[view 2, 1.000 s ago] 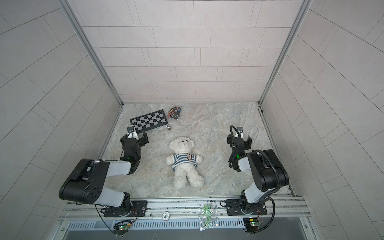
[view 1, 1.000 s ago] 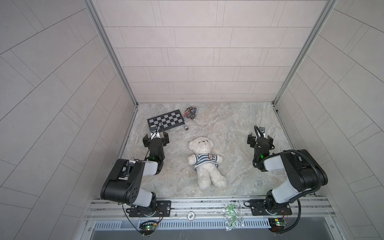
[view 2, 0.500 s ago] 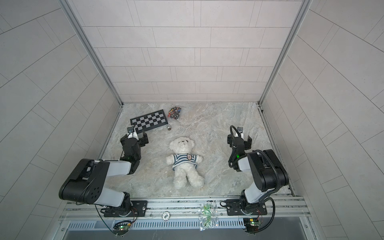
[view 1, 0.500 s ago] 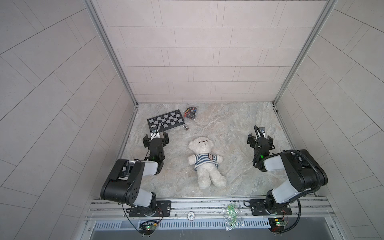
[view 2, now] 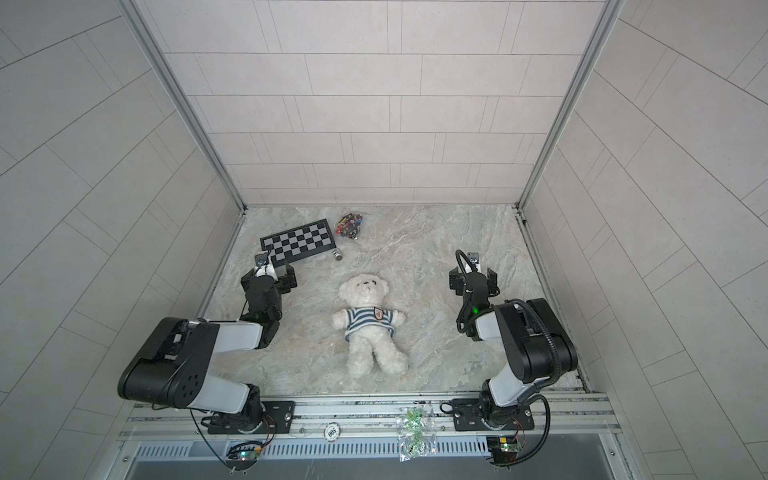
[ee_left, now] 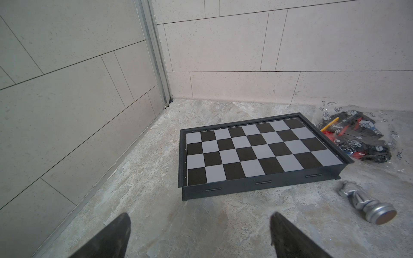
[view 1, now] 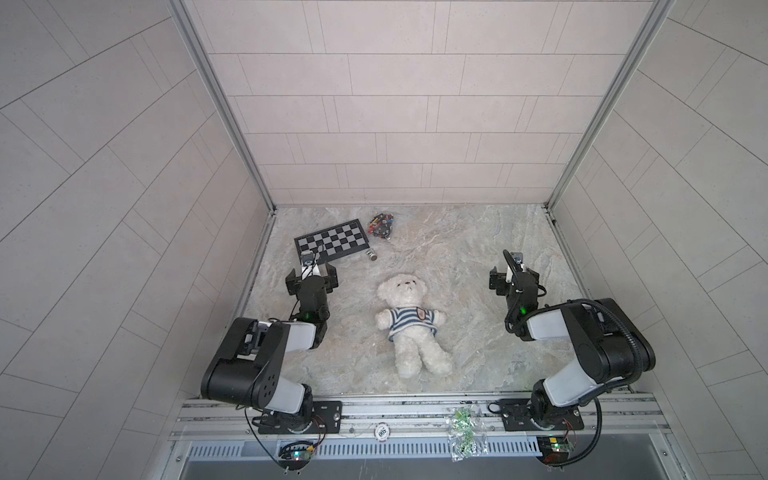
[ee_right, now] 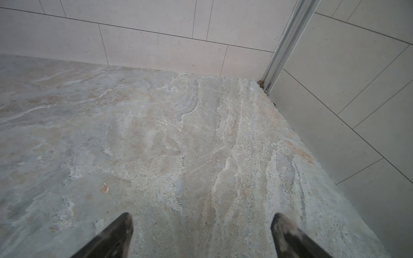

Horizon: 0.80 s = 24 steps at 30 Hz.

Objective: Dress the teddy bear

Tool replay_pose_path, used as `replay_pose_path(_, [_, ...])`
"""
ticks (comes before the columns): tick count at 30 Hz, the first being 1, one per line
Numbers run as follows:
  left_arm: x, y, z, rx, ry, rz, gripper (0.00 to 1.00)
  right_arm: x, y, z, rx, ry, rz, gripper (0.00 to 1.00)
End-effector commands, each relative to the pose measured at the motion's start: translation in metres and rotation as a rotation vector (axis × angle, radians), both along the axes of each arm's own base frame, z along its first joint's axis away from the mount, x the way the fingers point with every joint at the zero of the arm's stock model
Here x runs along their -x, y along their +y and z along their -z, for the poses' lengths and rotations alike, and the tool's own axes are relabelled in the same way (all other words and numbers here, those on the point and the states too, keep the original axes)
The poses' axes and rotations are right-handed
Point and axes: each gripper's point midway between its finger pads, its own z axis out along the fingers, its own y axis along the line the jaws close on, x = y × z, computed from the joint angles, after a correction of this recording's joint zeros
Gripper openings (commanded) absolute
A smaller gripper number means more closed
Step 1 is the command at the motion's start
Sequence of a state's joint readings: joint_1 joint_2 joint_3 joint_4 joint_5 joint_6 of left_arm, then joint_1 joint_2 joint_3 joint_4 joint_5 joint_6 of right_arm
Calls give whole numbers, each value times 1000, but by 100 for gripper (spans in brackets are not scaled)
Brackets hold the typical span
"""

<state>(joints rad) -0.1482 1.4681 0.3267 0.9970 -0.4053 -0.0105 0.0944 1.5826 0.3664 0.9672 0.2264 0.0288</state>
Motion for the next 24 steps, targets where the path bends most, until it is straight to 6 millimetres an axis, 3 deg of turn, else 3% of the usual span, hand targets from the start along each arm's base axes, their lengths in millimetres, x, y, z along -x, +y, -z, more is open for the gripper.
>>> replay_pose_path(1, [-2, 3, -3, 8, -14, -14, 100, -3, 4, 1, 7, 11, -39, 99])
replay_pose_path(24, [-2, 3, -4, 7, -14, -14, 100, -2, 4, 1, 10, 10, -40, 100])
